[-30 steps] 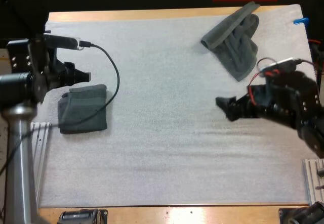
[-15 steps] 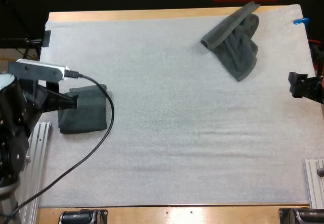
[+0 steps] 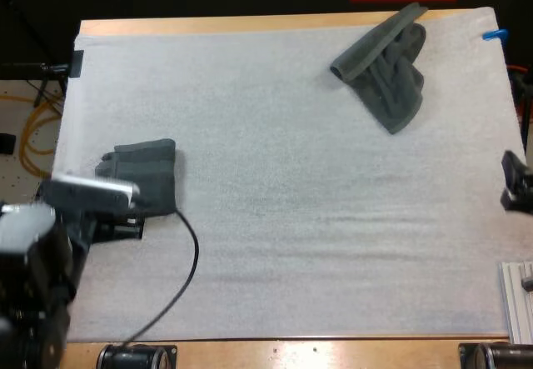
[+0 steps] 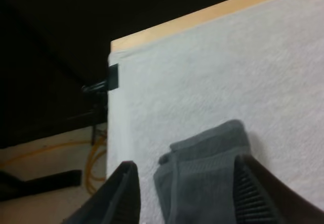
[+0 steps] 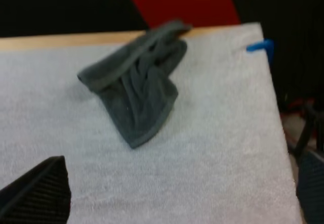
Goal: Pick towel from pile fold and stack
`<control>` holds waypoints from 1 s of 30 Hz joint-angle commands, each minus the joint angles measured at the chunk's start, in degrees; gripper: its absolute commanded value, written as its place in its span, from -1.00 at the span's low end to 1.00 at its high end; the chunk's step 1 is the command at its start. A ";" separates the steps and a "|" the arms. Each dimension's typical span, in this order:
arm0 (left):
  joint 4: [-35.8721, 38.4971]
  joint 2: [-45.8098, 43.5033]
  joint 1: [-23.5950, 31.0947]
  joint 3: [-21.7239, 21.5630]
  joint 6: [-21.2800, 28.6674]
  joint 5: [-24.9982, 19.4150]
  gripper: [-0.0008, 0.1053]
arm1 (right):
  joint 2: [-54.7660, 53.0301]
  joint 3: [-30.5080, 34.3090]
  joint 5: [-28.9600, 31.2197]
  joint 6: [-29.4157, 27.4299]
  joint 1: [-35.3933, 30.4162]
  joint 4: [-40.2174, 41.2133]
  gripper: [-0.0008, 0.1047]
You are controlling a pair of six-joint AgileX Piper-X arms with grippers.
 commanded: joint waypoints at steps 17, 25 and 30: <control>10.11 -33.64 -0.11 19.43 -3.12 -0.89 -0.20 | -37.83 19.91 0.86 -0.05 -0.23 0.04 0.67; 20.40 -41.97 0.19 23.07 -8.67 -1.32 -0.20 | -38.69 22.18 4.89 4.05 -0.13 -1.14 0.67; 16.07 -42.08 0.47 24.45 -9.12 -1.94 -0.20 | -38.69 23.83 4.89 4.05 -0.13 -2.07 0.67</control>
